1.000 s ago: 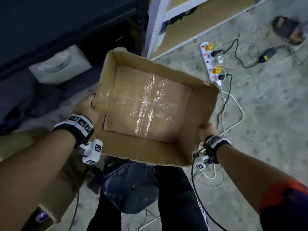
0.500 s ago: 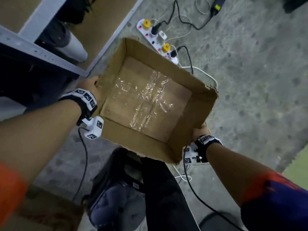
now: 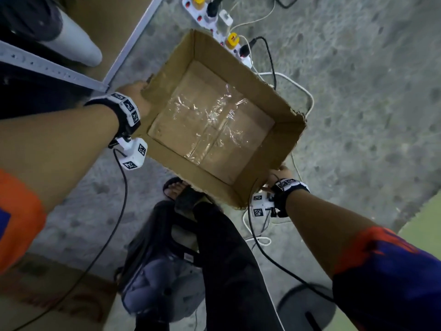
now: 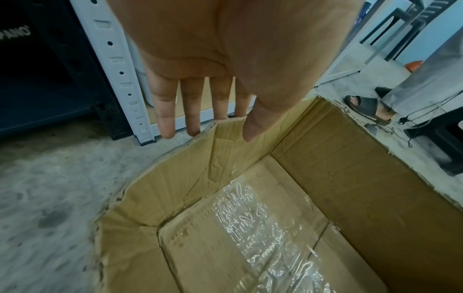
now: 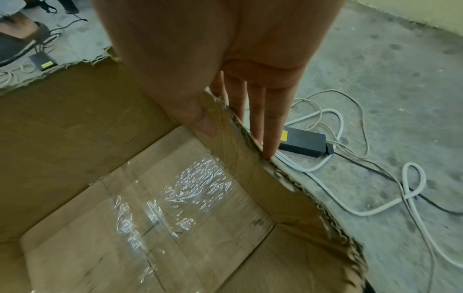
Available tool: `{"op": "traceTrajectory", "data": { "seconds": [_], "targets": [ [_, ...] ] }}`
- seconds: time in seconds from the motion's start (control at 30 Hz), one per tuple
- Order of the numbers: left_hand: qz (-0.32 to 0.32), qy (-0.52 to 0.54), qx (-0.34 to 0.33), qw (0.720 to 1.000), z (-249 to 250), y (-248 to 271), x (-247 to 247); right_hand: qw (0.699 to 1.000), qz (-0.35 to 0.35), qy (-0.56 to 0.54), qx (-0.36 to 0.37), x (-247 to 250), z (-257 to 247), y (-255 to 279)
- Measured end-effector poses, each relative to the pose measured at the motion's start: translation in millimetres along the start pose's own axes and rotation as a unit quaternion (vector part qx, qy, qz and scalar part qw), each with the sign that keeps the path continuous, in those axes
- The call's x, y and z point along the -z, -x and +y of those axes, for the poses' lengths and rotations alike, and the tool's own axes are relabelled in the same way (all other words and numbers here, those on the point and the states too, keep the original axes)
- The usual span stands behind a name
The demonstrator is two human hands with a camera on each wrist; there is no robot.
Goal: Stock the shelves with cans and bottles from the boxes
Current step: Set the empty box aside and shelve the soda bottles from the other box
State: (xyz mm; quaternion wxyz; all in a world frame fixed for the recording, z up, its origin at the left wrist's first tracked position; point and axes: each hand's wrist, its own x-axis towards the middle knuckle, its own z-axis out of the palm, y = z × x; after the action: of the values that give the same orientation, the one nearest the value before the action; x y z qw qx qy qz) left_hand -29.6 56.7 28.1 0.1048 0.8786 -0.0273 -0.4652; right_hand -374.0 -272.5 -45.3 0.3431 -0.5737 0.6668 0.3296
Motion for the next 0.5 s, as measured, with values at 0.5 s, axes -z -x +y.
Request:
{"op": "traceTrajectory", "data": {
  "seconds": [0.5],
  "targets": [
    [0.022, 0.196, 0.150, 0.969, -142, 137, -83, 0.948, 0.038, 0.253, 0.188, -35, -76, 184]
  ]
}}
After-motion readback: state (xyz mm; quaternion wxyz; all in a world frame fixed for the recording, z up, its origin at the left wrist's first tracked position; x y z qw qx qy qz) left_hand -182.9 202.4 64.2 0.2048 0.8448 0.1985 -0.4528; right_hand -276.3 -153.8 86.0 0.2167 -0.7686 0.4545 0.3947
